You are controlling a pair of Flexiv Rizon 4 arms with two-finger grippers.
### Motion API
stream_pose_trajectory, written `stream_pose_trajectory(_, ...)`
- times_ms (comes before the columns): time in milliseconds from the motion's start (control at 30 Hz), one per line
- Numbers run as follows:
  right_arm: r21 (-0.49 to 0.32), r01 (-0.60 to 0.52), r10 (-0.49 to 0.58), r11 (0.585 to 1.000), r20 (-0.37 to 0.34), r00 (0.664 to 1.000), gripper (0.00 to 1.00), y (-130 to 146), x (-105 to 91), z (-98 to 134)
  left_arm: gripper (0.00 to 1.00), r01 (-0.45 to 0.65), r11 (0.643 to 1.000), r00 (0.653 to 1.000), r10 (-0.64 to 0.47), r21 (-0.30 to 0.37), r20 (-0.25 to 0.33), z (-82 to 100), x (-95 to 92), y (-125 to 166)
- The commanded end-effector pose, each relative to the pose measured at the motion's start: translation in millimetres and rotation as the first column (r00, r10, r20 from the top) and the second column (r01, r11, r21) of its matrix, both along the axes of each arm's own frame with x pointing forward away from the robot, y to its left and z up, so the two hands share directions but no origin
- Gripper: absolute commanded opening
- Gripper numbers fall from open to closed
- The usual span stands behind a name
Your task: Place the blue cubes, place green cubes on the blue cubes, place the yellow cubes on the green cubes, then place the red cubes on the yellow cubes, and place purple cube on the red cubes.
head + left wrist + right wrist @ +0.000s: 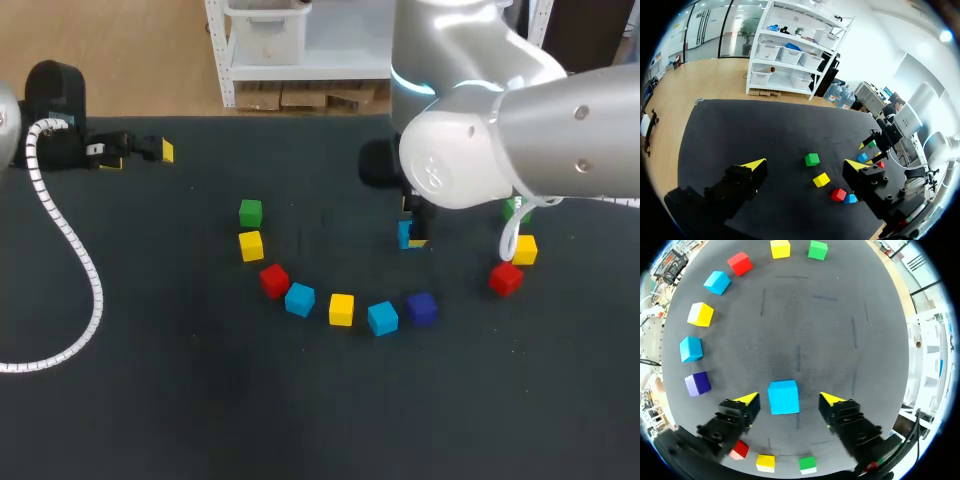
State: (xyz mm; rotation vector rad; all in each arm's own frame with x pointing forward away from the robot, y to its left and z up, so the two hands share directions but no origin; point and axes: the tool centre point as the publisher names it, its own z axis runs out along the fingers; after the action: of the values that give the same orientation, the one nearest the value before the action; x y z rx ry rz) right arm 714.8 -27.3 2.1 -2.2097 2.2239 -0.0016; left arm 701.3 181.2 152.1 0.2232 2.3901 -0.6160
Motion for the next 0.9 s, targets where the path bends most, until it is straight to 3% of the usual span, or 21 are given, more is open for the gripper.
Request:
stream_pose_trajectory(33,0.005,0.007,-0.007,1.000,-0.002,1.000,1.00,-1.0,0.9,2.1,1.00,0.007,1.000,1.000,-0.007,-0.011,0.008,-1.9,-0.9,2.6)
stream_pose_trajectory(233,0.028,0.033,-0.033,0.999,0.017,0.999,1.00,-8.6,0.6,24.3,1.00,0.007,1.000,1.000,-0.007,-0.011,0.008,-1.9,-0.9,2.6)
stream_pose_trajectory(367,0.058,0.023,-0.025,0.998,0.027,0.999,1.00,-13.1,-11.9,45.5,1.00,0.007,1.000,1.000,-0.007,-0.011,0.008,-1.9,-0.9,2.6)
stream_pose_trajectory(667,0.103,-0.094,0.092,0.990,0.018,0.996,1.00,-0.5,-79.9,69.5,1.00,0.007,1.000,1.000,-0.007,-0.011,0.008,-1.9,-0.9,2.6)
stream_pose_trajectory(900,0.113,-0.138,0.138,0.984,0.009,0.990,1.00,13.7,-126.9,62.1,1.00,0.007,1.000,1.000,-0.007,-0.011,0.008,-1.9,-0.9,2.6)
